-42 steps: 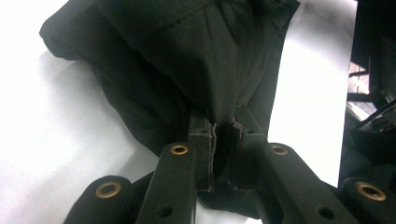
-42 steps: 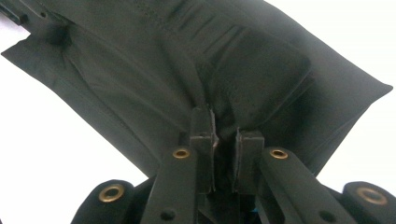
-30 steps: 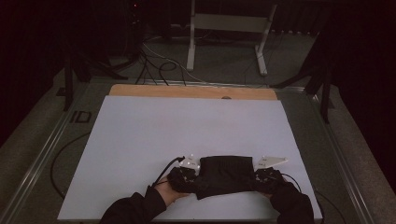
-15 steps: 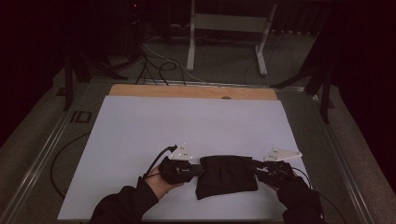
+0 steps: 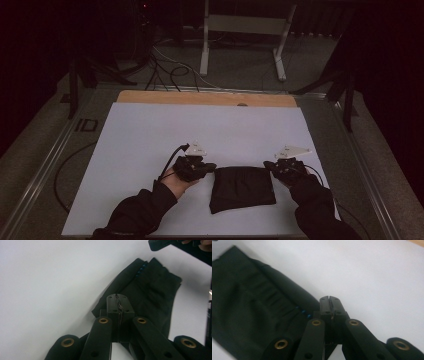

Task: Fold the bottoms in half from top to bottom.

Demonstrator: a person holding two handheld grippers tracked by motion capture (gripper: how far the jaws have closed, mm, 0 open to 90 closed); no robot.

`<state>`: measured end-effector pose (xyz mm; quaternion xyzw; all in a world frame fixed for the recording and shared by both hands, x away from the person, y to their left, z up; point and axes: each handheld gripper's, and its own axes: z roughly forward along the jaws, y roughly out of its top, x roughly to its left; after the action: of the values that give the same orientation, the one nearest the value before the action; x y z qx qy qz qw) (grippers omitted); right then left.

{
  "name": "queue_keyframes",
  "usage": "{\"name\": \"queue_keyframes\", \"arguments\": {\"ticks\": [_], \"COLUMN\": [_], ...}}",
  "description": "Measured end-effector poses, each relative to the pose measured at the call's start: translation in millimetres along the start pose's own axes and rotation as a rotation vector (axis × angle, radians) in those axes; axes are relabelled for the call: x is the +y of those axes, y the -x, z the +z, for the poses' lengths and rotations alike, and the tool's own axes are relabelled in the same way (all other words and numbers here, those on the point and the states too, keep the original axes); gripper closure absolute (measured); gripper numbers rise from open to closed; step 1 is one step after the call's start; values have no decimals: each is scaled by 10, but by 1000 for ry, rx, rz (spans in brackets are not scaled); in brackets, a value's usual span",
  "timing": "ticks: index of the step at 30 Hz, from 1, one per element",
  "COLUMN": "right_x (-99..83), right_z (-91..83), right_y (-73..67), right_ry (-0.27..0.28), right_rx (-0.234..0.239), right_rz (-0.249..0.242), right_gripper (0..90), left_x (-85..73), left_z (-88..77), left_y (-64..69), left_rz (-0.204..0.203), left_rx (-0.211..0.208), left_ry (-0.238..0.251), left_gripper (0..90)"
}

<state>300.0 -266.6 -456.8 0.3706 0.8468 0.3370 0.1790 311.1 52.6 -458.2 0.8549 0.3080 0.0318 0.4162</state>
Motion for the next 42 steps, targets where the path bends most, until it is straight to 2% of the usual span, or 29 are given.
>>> {"name": "queue_keyframes", "arguments": {"ticks": [5, 7, 9, 10, 16, 19, 27, 28, 30, 32, 42], "right_x": [-32, -88, -88, -159, -243, -252, -239, -242, -242, -242, -300], "right_z": [143, 207, 207, 254, 315, 327, 261, 230, 218, 160, -25], "right_y": [85, 131, 131, 159, 149, 137, 86, 61, 50, 7, -125], "right_ry": [-25, -51, -51, -74, -110, -112, -86, -77, -74, -60, -16], "right_rx": [0, -2, -2, 10, 39, 42, 65, 74, 75, 83, 118], "right_rz": [23, 34, 34, 51, 63, 56, 68, 64, 63, 61, 71], "right_gripper": [900, 900, 900, 900, 900, 900, 900, 900, 900, 900, 900], "left_x": [-33, -49, -58, -76, -93, -89, -69, -73, -74, -77, -135], "left_z": [147, 208, 233, 280, 389, 404, 384, 368, 361, 339, 265], "left_y": [-48, -66, -77, -91, -88, -88, -38, 14, 33, 83, 215], "left_rz": [-26, -24, -24, -43, -28, -36, -20, -1, 0, 18, 66], "left_rx": [-19, -21, -24, -38, -58, -68, -97, -118, -128, -150, -191], "left_ry": [-31, -50, -54, -60, -90, -85, -68, -64, -61, -54, -56], "left_gripper": [900, 900, 900, 900, 900, 900, 900, 900, 900, 900, 900]}}
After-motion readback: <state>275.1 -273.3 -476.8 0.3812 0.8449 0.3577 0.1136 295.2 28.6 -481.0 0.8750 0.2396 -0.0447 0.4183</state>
